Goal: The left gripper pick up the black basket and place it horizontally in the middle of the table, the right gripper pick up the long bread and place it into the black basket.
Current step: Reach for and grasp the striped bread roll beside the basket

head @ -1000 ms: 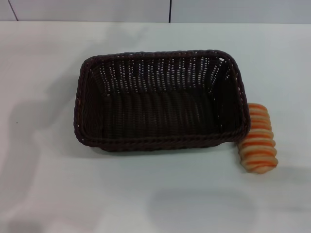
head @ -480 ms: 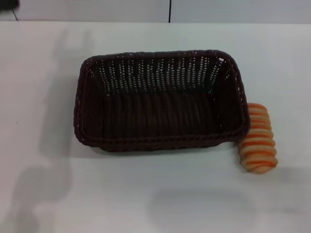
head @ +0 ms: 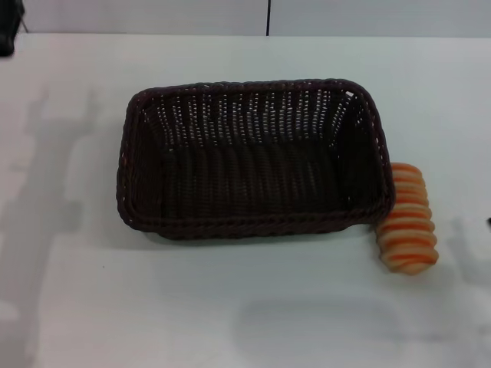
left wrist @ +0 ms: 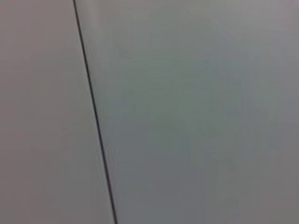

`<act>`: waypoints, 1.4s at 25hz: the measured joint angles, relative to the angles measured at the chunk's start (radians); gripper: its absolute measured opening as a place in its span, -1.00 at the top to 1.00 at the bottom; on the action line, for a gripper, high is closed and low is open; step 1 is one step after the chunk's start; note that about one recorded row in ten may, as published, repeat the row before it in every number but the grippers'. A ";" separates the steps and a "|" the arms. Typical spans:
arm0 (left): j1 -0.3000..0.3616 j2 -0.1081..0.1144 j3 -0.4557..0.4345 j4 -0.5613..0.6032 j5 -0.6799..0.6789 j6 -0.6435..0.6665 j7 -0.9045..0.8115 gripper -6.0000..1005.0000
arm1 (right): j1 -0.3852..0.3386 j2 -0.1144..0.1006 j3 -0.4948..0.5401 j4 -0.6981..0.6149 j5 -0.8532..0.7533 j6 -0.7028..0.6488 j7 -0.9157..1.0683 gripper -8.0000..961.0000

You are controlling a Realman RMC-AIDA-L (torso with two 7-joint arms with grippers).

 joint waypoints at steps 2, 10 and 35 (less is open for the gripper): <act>-0.028 -0.002 -0.008 0.088 0.001 0.004 -0.022 -0.65 | 0.009 0.000 -0.034 -0.001 0.000 0.023 0.000 -0.73; -0.047 -0.004 -0.012 0.148 0.005 0.009 -0.031 -0.65 | 0.072 0.001 -0.052 0.006 0.004 0.215 0.000 -0.73; -0.064 0.001 -0.008 0.154 0.014 0.000 -0.040 -0.65 | 0.162 -0.005 -0.059 0.039 0.002 0.444 0.003 -0.72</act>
